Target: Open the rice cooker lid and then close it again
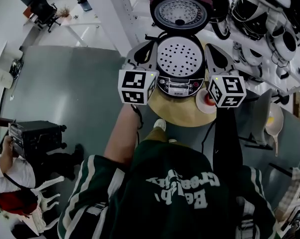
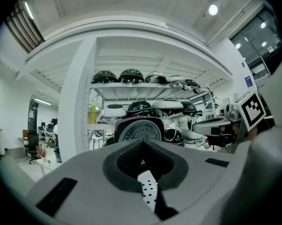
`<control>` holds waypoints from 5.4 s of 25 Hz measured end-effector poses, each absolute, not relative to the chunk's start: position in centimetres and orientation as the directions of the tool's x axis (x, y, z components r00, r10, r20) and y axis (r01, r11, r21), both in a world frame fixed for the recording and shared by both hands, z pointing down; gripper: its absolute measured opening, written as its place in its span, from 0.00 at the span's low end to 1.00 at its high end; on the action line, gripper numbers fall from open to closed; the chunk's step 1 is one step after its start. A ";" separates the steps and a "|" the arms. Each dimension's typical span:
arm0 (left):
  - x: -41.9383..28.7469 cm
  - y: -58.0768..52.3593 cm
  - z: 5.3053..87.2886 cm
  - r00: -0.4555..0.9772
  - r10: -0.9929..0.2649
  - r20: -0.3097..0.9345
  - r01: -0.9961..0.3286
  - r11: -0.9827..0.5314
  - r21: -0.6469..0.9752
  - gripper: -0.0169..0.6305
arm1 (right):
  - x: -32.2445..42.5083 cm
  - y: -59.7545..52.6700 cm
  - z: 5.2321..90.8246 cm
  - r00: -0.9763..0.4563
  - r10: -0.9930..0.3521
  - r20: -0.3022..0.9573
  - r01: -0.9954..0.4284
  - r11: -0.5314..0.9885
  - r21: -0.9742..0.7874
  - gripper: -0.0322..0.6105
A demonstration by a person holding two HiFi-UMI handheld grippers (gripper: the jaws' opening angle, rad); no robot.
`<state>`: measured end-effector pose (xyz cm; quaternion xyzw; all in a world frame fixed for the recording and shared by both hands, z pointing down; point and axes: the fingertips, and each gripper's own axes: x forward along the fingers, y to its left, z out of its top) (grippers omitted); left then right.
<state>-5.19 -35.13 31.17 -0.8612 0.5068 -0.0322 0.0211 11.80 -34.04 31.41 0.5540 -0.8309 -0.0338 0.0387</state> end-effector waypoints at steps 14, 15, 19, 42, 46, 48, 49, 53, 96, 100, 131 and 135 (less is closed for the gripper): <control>-3.0 -54.4 25.0 0.636 -0.772 -0.022 -0.771 -0.633 -0.065 0.03 | 12.5 -53.9 23.2 -0.294 -0.956 0.004 -0.938 0.289 0.191 0.06; -2.9 -55.6 24.7 0.637 -0.771 -0.019 -0.770 -0.634 -0.074 0.03 | 12.7 -55.0 23.0 -0.287 -0.958 0.016 -0.938 0.285 0.200 0.06; -2.5 -59.5 24.5 0.642 -0.766 0.014 -0.763 -0.641 -0.083 0.03 | 13.4 -58.5 23.2 -0.264 -0.961 0.076 -0.935 0.275 0.224 0.06; -3.1 -54.1 26.5 0.618 -0.786 -0.001 -0.784 -0.617 0.060 0.03 | 11.6 -50.9 26.2 -0.483 -0.837 0.257 -0.825 0.534 0.187 0.06; -3.1 -50.4 28.2 0.602 -0.798 0.028 -0.798 -0.601 0.036 0.03 | 11.3 -46.6 28.0 -0.542 -0.801 0.256 -0.791 0.589 0.169 0.06; -3.3 -48.7 29.6 0.585 -0.808 0.061 -0.811 -0.585 0.023 0.03 | 10.8 -44.4 29.4 -0.571 -0.779 0.261 -0.767 0.619 0.169 0.06; -3.4 -47.8 30.5 0.578 -0.812 0.083 -0.815 -0.579 0.014 0.03 | 10.5 -43.3 30.3 -0.586 -0.765 0.267 -0.754 0.635 0.167 0.06; -3.0 -44.6 34.9 0.554 -0.812 0.183 -0.821 -0.569 -0.039 0.03 | 10.6 -39.5 34.4 -0.612 -0.731 0.301 -0.733 0.668 0.132 0.06; -1.9 -36.3 47.6 0.524 -0.784 0.333 -0.835 -0.549 0.023 0.03 | 10.9 -34.2 46.4 -0.510 -0.798 0.323 -0.836 0.548 0.035 0.05; -1.8 -34.9 43.7 0.507 -0.830 0.230 -0.856 -0.517 0.020 0.03 | 11.8 -33.0 42.9 -0.489 -0.845 0.216 -0.867 0.498 -0.011 0.05; -2.2 -24.6 34.0 0.473 -0.881 -0.013 -0.880 -0.471 -0.065 0.03 | 12.9 -23.2 35.7 -0.390 -0.920 0.027 -0.919 0.391 0.057 0.05; -2.3 -24.5 34.0 0.473 -0.881 -0.007 -0.879 -0.471 -0.069 0.03 | 13.3 -23.1 35.6 -0.384 -0.923 0.024 -0.922 0.385 0.044 0.05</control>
